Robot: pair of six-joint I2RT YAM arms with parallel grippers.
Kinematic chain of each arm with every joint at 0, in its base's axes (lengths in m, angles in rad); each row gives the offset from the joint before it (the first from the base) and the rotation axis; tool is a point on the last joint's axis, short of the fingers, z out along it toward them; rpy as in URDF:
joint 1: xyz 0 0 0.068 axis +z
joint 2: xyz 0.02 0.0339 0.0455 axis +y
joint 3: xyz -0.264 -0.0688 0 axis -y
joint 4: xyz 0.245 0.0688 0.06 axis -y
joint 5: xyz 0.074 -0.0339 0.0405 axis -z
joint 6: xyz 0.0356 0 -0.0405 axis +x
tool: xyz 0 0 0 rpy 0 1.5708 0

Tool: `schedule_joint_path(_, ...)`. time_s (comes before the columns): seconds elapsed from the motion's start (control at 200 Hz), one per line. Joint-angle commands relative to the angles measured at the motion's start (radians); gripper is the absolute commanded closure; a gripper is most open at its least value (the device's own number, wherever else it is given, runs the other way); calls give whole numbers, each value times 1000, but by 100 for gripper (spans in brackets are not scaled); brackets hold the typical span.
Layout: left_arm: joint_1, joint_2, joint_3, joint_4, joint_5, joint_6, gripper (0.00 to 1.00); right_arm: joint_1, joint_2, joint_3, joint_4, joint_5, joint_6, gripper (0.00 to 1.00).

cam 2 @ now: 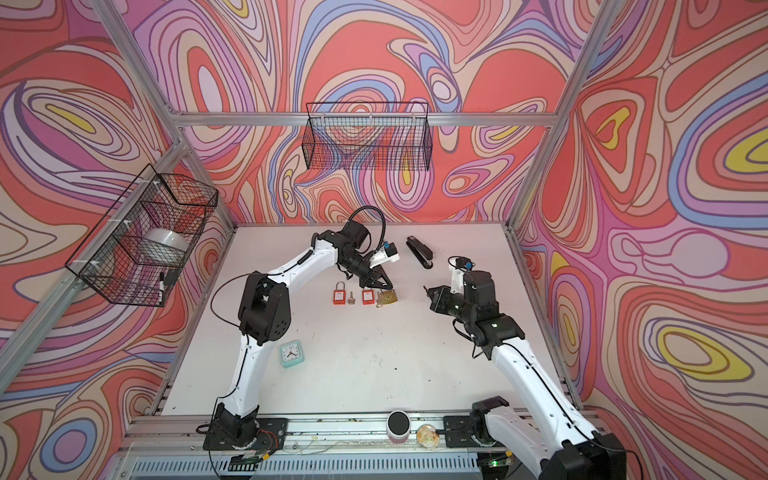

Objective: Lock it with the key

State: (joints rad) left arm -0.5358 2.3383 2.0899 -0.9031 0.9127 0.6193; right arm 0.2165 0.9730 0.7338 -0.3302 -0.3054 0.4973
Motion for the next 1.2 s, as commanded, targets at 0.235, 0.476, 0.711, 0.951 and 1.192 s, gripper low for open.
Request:
schedule_joint_path(0.235, -18, 144, 162, -90, -12, 82, 100, -5, 0, 14, -50, 2, -37, 100)
schedule_joint_path(0.476, -22, 185, 191, -59, -50, 97, 100, -5, -30, -15, -62, 1, -34, 100)
schedule_joint_path(0.711, -24, 212, 227, -25, -74, 92, 95, -5, -34, -15, -81, 6, -45, 100)
schedule_joint_path(0.951, -31, 225, 250, -45, -106, 109, 86, -5, -35, -15, -90, 9, -52, 100)
schedule_joint_path(1.192, -43, 227, 243, -43, -166, 109, 83, -5, -53, -29, -96, 11, -50, 100)
